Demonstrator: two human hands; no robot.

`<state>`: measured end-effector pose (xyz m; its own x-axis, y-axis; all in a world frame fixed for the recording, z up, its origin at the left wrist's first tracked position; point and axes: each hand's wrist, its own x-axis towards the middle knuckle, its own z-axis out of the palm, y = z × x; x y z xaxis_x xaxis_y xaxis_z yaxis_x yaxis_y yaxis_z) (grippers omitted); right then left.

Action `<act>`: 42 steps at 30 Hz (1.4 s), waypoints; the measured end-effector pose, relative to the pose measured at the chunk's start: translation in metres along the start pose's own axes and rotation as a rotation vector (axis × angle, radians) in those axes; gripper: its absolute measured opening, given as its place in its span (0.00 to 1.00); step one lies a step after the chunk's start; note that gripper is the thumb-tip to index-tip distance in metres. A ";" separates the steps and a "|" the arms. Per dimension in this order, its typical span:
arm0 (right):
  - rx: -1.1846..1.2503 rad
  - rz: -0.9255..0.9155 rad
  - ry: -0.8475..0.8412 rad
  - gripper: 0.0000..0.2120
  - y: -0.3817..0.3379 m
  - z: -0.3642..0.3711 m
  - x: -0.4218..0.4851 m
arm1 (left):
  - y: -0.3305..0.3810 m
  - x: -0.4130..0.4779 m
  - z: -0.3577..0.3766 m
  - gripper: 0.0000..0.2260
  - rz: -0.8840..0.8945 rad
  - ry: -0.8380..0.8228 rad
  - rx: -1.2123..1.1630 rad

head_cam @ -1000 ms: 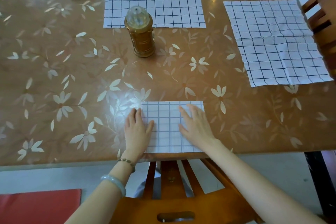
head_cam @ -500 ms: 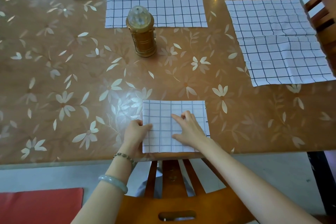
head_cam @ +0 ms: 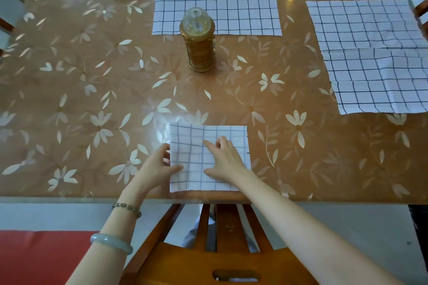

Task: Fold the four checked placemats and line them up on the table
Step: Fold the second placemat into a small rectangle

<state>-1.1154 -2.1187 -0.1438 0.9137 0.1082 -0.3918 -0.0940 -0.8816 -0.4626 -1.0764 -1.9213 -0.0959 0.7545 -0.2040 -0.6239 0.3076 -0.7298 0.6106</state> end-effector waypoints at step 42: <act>-0.042 0.122 0.411 0.17 0.050 -0.028 -0.022 | 0.028 0.061 0.066 0.45 0.640 -0.012 0.893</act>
<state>-1.1293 -2.1775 -0.1362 0.9792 -0.1830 -0.0882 -0.2030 -0.8956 -0.3959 -1.0599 -1.9979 -0.1493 0.6176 -0.7161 -0.3252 -0.6729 -0.6952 0.2528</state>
